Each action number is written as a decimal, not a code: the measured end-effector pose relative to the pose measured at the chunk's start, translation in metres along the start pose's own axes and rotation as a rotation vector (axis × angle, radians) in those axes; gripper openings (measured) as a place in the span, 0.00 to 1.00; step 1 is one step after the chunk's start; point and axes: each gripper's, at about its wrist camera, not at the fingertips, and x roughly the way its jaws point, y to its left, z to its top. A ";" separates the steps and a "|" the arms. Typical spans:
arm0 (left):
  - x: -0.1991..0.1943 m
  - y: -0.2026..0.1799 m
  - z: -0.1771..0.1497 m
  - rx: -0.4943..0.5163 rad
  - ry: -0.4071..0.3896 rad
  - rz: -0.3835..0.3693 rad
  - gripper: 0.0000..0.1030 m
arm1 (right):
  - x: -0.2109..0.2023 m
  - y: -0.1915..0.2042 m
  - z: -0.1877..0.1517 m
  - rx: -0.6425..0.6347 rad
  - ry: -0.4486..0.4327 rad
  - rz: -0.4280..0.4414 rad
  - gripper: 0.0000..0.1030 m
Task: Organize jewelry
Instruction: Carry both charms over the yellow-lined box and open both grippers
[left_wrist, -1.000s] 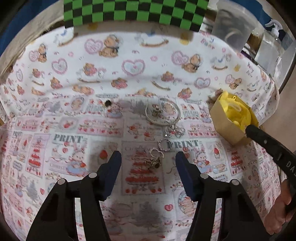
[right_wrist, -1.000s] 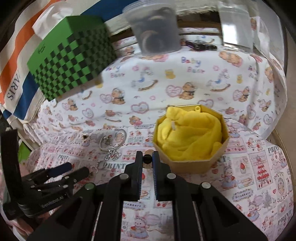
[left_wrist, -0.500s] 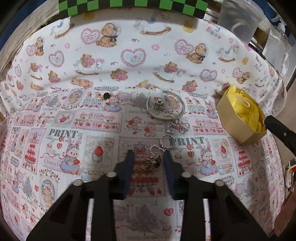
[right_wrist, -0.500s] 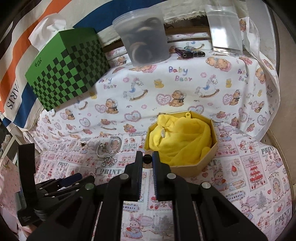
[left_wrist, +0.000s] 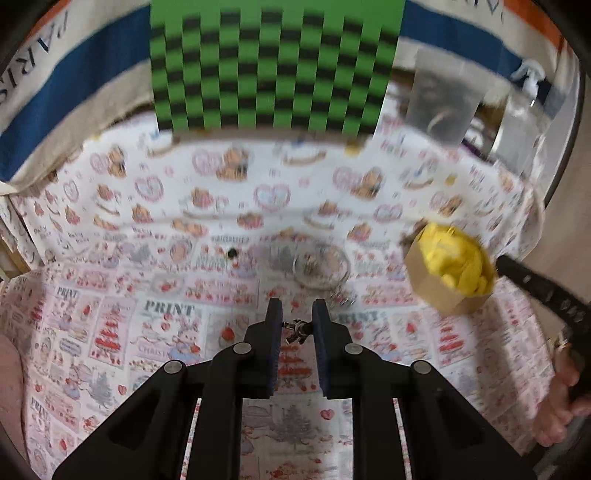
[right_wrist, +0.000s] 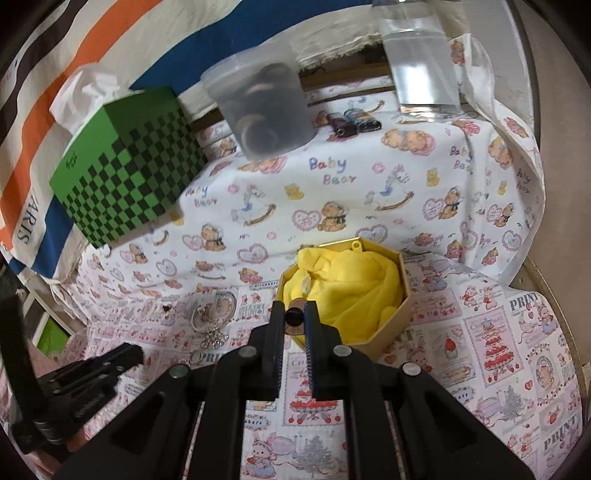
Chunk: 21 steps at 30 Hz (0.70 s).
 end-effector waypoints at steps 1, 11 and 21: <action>-0.006 0.000 0.004 -0.005 -0.014 -0.012 0.15 | -0.002 -0.002 0.001 0.008 -0.007 0.003 0.09; -0.010 -0.028 0.056 -0.061 -0.047 -0.231 0.15 | 0.006 -0.027 0.018 0.081 -0.071 0.061 0.09; 0.060 -0.098 0.059 -0.019 0.071 -0.425 0.15 | 0.032 -0.074 0.026 0.187 -0.005 0.116 0.09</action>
